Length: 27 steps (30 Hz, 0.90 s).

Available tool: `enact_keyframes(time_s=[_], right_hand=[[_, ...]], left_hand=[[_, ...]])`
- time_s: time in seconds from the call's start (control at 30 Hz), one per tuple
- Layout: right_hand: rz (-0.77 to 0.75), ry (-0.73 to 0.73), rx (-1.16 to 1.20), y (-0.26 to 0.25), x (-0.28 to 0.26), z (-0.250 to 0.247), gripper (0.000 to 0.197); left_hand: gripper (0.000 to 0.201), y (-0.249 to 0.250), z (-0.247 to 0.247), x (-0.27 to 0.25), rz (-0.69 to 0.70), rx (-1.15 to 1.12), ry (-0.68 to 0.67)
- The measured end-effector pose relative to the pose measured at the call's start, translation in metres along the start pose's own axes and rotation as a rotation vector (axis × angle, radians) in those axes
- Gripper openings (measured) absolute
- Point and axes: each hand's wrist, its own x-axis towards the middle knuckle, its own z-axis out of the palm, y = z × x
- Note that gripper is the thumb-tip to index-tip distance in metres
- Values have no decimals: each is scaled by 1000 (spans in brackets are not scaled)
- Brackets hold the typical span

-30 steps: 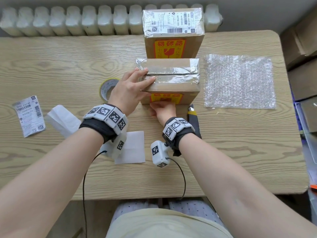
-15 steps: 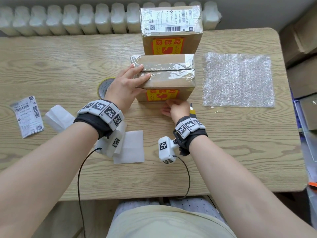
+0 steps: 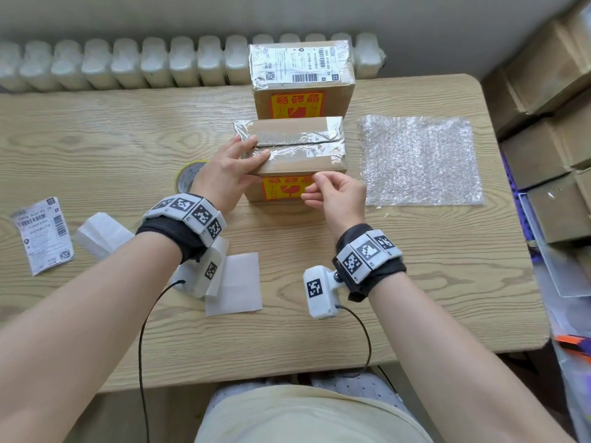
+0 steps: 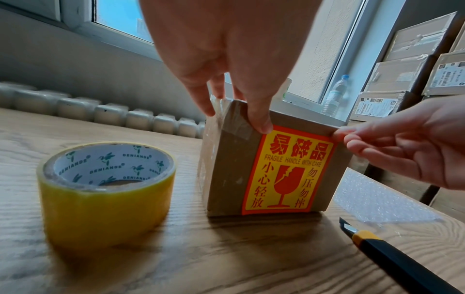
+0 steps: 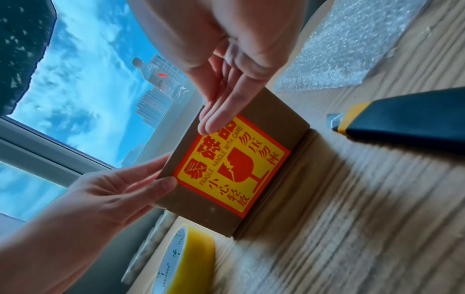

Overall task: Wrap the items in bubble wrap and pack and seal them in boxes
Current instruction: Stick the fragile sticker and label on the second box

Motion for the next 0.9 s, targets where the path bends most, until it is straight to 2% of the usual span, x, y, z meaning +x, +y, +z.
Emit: enact_keyframes(time_s=[0.1, 0.2, 0.27, 0.3, 0.37, 0.5, 0.57, 0.63, 0.73, 0.9], right_hand=[[8, -17, 22, 4, -4, -6, 16], [173, -62, -35, 28, -5, -4, 16], [291, -57, -16, 44, 0, 2, 12], [323, -38, -4, 48, 4, 6, 16], [347, -13, 2, 51, 13, 14, 23], [347, -19, 2, 47, 24, 21, 24], [320, -33, -18, 45, 24, 24, 20], [232, -77, -110, 41, 20, 29, 14], [94, -133, -235, 29, 11, 37, 19], [-3, -183, -168, 13, -4, 44, 19]], left_hand=[[43, -3, -3, 2, 33, 41, -7], [43, -4, -4, 4, 81, 53, -1], [43, -6, -4, 5, 93, 56, -1], [43, -6, -4, 6, 101, 57, 0], [43, -9, -4, 5, 119, 70, 5], [44, -8, -3, 1, 123, 76, 15], [46, -10, -2, -1, 116, 84, 8], [50, -13, -2, -3, 126, 91, 6], [52, -14, -1, -2, 134, 78, 3], [55, -15, 0, -1, 138, 66, -11]])
